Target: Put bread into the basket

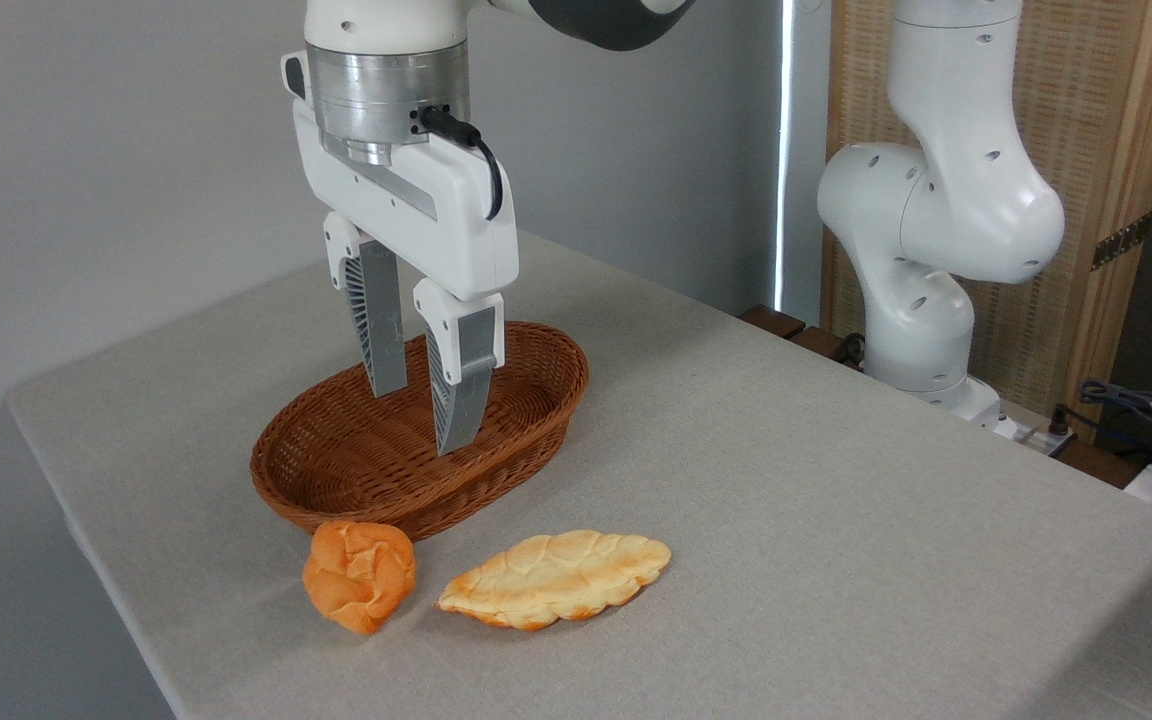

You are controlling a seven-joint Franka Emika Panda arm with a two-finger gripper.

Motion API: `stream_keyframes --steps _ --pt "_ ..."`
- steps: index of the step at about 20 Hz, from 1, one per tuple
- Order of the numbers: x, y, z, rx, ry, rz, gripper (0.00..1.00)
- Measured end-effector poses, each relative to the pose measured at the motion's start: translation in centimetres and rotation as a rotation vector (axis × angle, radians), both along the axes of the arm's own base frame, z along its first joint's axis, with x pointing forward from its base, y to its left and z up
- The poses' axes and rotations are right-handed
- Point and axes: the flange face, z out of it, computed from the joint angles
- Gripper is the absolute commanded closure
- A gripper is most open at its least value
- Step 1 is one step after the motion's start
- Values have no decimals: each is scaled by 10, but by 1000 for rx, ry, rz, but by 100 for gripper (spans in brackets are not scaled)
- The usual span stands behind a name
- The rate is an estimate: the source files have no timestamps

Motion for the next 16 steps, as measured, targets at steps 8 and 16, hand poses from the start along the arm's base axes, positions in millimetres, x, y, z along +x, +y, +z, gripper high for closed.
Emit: stream_keyframes --steps 8,16 --pt "-1 1 -1 1 10 -12 0" --pt "-1 3 -3 -19 29 151 0"
